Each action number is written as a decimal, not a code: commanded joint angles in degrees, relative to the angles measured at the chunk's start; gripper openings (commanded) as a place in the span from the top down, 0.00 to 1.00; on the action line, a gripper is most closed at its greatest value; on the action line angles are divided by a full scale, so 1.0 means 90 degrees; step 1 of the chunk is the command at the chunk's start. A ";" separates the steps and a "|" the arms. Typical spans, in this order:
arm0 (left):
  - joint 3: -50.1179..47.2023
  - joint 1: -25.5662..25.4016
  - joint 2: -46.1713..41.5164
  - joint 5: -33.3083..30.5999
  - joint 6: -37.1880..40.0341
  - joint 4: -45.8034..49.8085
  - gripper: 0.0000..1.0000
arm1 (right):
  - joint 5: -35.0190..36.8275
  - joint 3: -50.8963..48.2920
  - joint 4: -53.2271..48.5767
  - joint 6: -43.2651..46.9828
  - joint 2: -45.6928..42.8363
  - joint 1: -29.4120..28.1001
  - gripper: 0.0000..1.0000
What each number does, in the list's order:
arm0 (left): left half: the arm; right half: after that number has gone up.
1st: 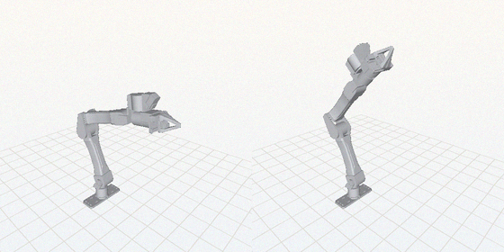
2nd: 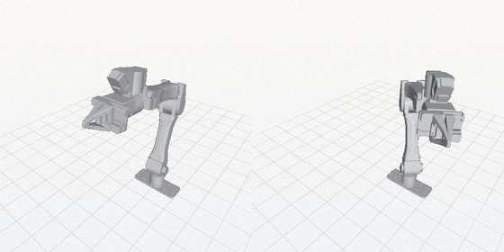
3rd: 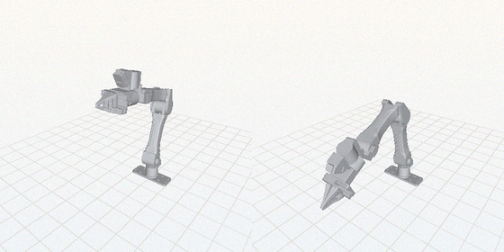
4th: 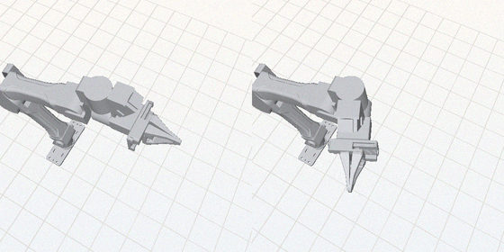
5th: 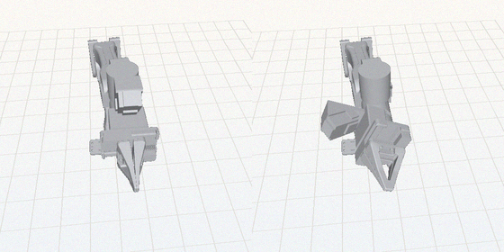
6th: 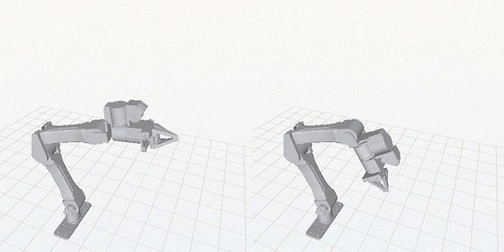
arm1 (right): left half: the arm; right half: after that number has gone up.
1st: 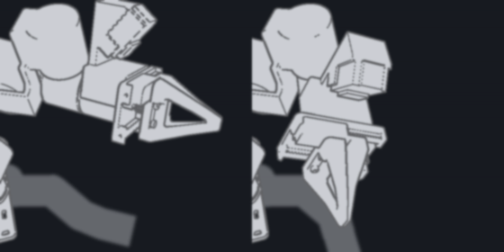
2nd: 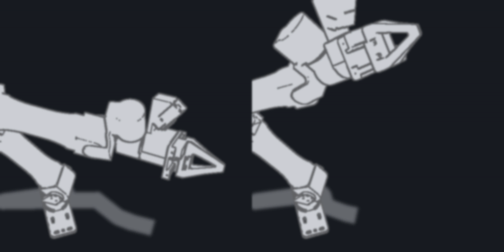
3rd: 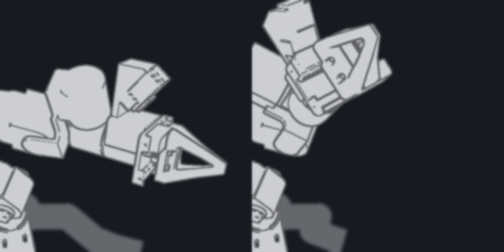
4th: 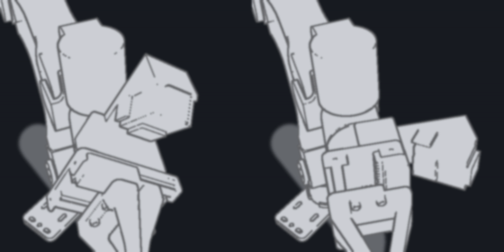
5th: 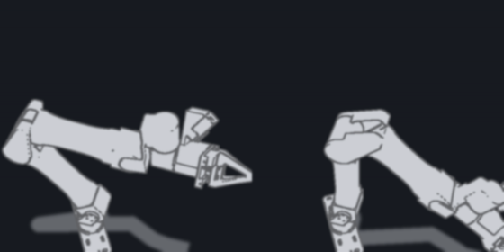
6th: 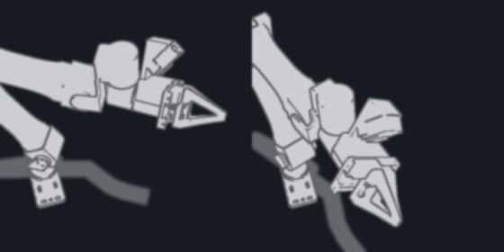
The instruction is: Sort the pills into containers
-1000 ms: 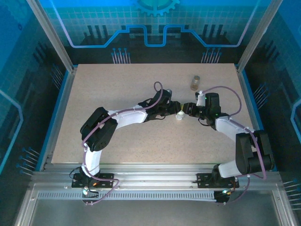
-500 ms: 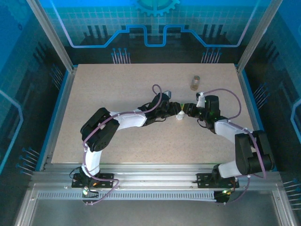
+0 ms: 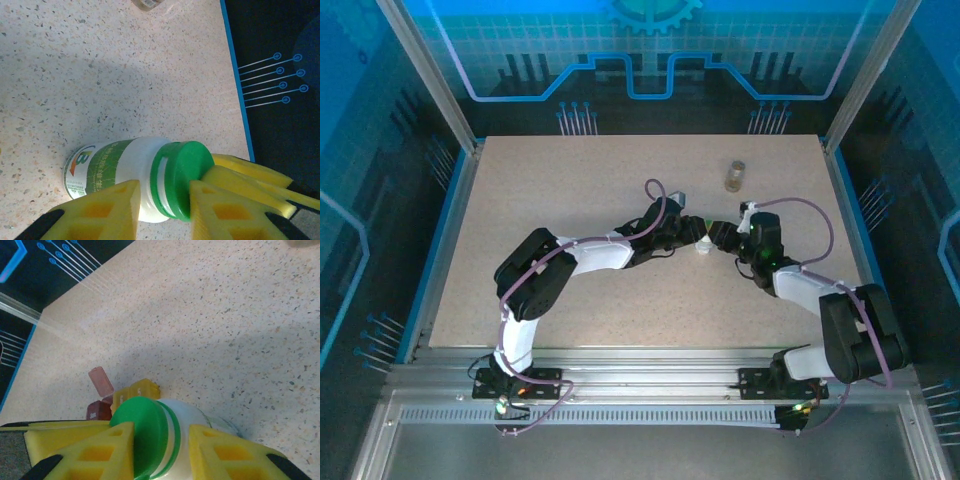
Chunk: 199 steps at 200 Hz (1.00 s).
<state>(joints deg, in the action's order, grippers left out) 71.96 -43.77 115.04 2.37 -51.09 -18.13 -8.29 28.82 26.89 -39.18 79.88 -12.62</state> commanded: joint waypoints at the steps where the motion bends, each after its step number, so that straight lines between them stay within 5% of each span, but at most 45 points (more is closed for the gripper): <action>1: -0.0237 -0.0109 0.0695 -0.0200 0.0225 0.1509 0.69 | 0.0041 -0.0787 -0.0423 -0.0426 0.0651 -0.0340 0.69; 68: -0.0225 0.0043 0.0859 0.0127 0.0236 0.1597 0.69 | 0.0331 -0.1952 0.2951 -0.1414 0.2591 -0.0676 0.70; 109: -0.0369 0.0161 0.0762 0.0171 0.0274 0.1599 0.70 | 0.0267 -0.2134 0.4047 -0.1840 0.3509 -0.0659 0.71; 158: -0.0149 0.0184 0.0753 0.0147 0.0329 0.1748 0.70 | 0.0271 -0.2024 0.3369 -0.1948 0.2431 -0.0590 0.69; 199: 0.0291 0.0229 0.0690 0.0071 0.0485 0.2048 0.70 | 0.0615 -0.1185 0.1129 -0.1259 0.0499 -0.0581 0.60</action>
<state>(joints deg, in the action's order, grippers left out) 75.02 -42.26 116.38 4.10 -49.47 -15.70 -1.91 15.88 65.52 -55.57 89.69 -16.05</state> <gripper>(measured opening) 0.304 0.382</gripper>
